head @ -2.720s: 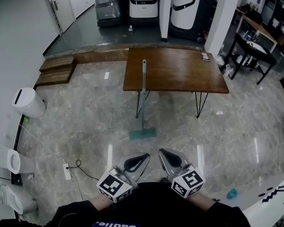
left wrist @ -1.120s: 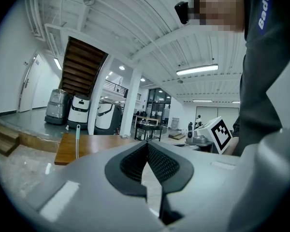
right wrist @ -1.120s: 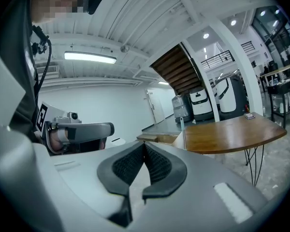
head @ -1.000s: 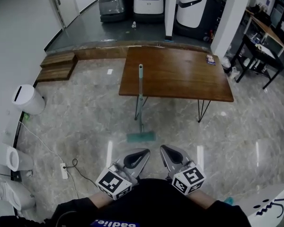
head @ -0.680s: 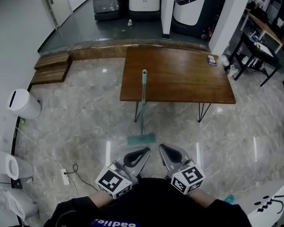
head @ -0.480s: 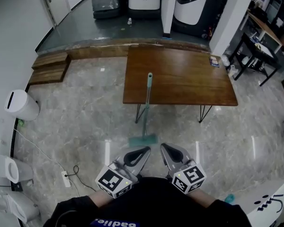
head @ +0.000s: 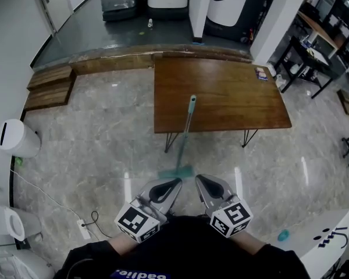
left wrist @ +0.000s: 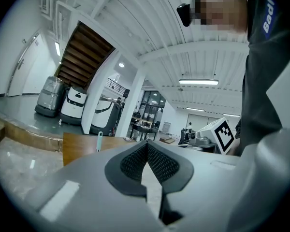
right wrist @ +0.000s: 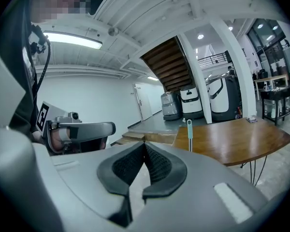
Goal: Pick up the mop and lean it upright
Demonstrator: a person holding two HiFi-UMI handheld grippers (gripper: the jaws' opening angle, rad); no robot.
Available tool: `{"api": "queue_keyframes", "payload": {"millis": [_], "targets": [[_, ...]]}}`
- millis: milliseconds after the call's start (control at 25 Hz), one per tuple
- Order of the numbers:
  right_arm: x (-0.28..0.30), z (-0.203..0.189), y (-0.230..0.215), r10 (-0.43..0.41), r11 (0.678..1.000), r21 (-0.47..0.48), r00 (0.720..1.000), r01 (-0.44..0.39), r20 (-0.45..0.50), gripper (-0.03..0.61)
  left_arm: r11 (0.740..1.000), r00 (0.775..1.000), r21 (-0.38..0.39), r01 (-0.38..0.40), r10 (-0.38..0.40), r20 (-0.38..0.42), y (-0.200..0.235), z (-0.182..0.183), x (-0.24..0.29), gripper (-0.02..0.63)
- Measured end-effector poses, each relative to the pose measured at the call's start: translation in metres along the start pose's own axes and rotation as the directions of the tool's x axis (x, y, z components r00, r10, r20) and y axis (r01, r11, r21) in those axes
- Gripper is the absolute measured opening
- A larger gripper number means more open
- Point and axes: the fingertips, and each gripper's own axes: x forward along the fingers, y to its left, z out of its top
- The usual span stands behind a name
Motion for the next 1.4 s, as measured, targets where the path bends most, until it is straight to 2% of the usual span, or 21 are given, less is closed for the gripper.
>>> {"api": "queue_keyframes", "payload": {"millis": [240,440,920,1400], "targets": [[0.004,-0.003,-0.007,-0.012,1.000,-0.001,1.000,0.012,-0.015,0.005,1.000,1.000,-0.016,0.023,-0.023,-0.006,0.004,-0.005,0.010,0.018],[0.009,0.000,-0.018,0.014,1.000,0.011,1.000,-0.013,-0.009,0.005,1.000,1.000,-0.006,0.010,-0.010,-0.007,0.008,-0.007,0.023,0.018],[0.030,0.032,-0.081,0.125,0.992,0.004,0.992,-0.125,0.019,0.005,0.990,0.991,0.050,-0.134,0.134,-0.012,0.031,0.016,0.081,0.018],[0.043,0.043,-0.144,0.254,0.967,0.027,0.967,-0.255,0.018,0.006,0.946,0.950,0.101,-0.307,0.312,-0.033,0.052,0.024,0.140,0.018]]}}
